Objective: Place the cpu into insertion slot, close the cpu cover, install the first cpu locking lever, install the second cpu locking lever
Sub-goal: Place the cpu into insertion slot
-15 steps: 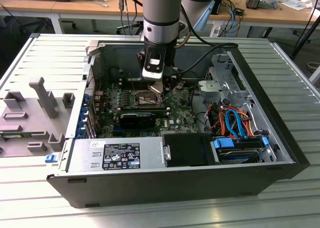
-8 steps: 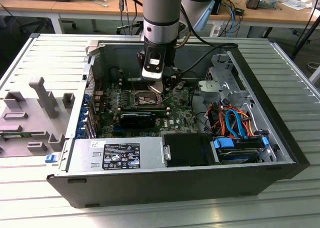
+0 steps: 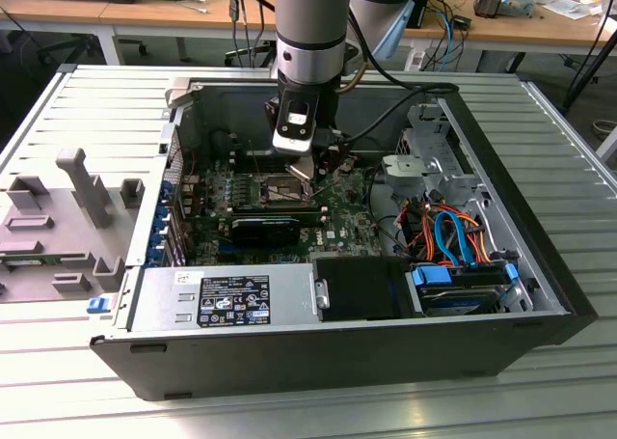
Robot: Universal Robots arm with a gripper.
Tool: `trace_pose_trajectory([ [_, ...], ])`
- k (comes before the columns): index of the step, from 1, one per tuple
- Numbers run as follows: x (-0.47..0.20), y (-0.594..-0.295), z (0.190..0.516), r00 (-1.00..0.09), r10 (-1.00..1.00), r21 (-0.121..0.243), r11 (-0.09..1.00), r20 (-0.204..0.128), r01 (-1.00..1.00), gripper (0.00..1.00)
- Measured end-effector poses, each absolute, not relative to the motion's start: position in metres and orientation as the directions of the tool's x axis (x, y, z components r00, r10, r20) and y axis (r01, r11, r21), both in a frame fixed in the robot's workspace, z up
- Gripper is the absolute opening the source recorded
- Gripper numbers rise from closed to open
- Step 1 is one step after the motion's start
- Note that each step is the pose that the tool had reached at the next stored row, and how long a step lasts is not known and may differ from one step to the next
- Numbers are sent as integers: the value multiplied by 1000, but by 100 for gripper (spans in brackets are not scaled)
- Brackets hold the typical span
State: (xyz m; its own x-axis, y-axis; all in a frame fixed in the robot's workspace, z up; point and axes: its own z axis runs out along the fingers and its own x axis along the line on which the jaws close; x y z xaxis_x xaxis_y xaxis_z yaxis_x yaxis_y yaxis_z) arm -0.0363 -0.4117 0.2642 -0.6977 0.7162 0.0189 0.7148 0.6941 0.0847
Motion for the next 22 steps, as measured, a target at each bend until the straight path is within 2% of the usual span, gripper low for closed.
trace_pose_trajectory([
  [22,-36,-412,264,-676,736,85,673,19,735,55],
])
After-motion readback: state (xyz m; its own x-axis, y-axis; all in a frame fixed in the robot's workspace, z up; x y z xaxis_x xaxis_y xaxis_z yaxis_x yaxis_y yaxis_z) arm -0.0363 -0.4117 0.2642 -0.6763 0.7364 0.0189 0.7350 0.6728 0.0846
